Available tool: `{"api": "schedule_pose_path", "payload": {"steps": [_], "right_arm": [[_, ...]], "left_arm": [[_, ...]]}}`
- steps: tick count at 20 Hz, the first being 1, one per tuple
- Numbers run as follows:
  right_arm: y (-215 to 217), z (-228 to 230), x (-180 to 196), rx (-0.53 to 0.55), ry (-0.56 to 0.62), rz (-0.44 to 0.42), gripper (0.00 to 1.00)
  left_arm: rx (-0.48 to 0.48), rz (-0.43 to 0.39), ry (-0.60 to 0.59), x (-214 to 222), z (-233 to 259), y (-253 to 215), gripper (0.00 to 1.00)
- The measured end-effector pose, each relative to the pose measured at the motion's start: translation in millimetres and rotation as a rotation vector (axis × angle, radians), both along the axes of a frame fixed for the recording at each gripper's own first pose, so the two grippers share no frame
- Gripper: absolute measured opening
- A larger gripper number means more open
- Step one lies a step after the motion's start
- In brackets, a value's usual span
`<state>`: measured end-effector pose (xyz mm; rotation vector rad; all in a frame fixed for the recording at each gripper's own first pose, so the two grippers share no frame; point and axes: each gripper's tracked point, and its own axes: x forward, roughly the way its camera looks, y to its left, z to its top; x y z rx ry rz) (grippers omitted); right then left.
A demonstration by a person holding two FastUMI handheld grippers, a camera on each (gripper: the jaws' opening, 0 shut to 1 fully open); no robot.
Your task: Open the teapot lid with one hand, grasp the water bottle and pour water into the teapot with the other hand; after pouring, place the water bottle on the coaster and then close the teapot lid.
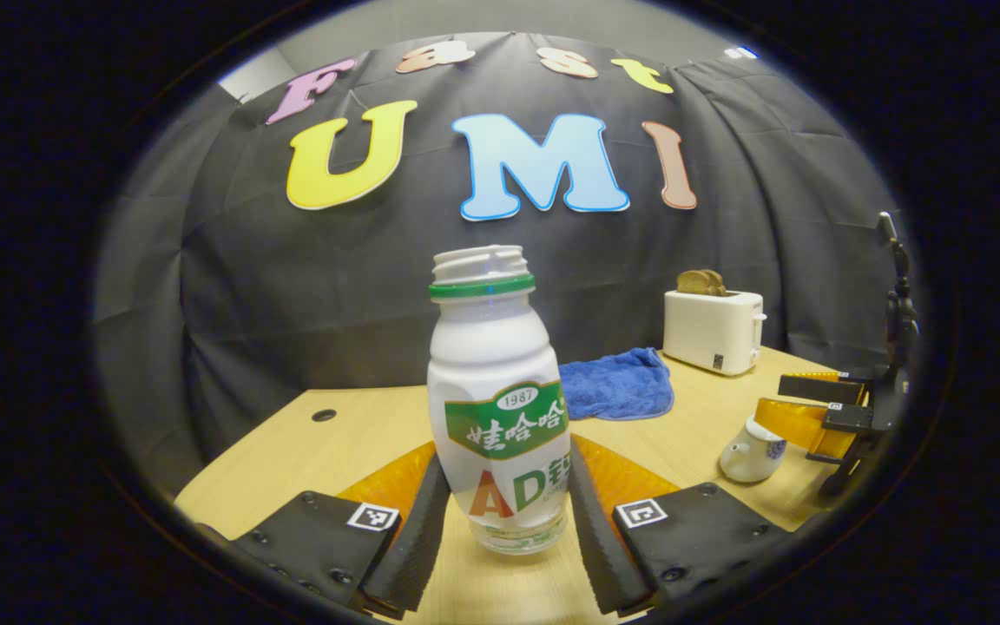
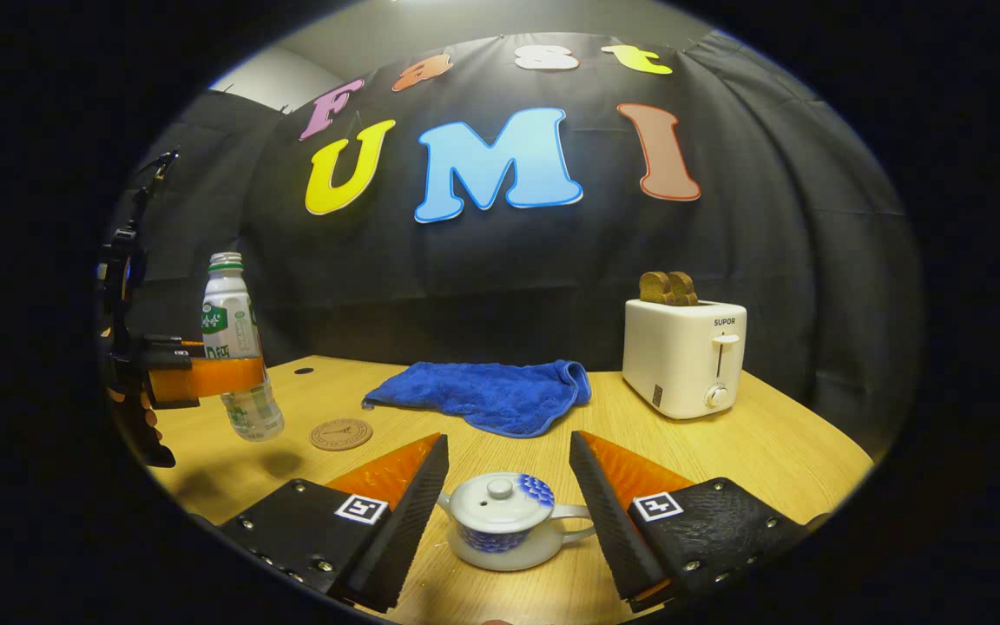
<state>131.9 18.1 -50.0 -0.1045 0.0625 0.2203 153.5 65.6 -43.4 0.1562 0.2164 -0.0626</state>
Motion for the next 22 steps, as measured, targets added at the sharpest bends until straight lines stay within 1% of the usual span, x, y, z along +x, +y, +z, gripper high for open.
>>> {"api": "schedule_pose_path", "payload": {"steps": [1, 3, 4, 5, 6, 7, 8, 9, 10, 11, 12, 15, 19, 22], "right_arm": [[-2, 4, 0, -0.002, -0.016, -0.012, 0.87], [-7, 10, -1, -0.002, -0.043, -0.034, 0.87], [-8, 13, -2, 0.006, -0.055, -0.039, 0.87], [-8, 16, -4, 0.018, -0.067, -0.041, 0.87], [-9, 18, -4, 0.027, -0.074, -0.047, 0.87], [-11, 20, -5, 0.036, -0.082, -0.055, 0.87], [-12, 22, -5, 0.043, -0.090, -0.063, 0.87], [-13, 24, -6, 0.047, -0.098, -0.070, 0.87], [-14, 26, -7, 0.049, -0.107, -0.076, 0.87], [-15, 28, -8, 0.048, -0.113, -0.083, 0.87], [-17, 28, -7, 0.046, -0.115, -0.093, 0.87], [-19, 28, -7, 0.057, -0.112, -0.099, 0.87], [-21, 28, -7, 0.063, -0.109, -0.109, 0.87], [-23, 26, -6, 0.065, -0.104, -0.114, 0.87]], "left_arm": [[-0.013, -0.008, 0.010, 3, -2, -1, 0.76], [-0.041, -0.011, 0.028, 10, -8, 0, 0.76], [-0.056, -0.012, 0.035, 15, -10, 0, 0.70], [-0.074, -0.012, 0.042, 20, -12, 0, 0.82], [-0.091, -0.009, 0.047, 25, -14, 1, 0.76], [-0.105, -0.003, 0.051, 31, -16, 3, 0.76], [-0.111, 0.003, 0.055, 38, -19, 6, 0.72], [-0.113, 0.010, 0.062, 44, -23, 8, 0.74], [-0.114, 0.014, 0.068, 51, -27, 8, 0.76], [-0.114, 0.015, 0.070, 57, -29, 8, 0.82], [-0.111, 0.016, 0.071, 62, -31, 8, 0.70], [-0.082, 0.017, 0.068, 77, -37, 6, 0.71], [-0.053, 0.010, 0.063, 94, -41, 4, 0.81], [-0.030, 0.002, 0.067, 102, -47, 2, 0.73]]}}
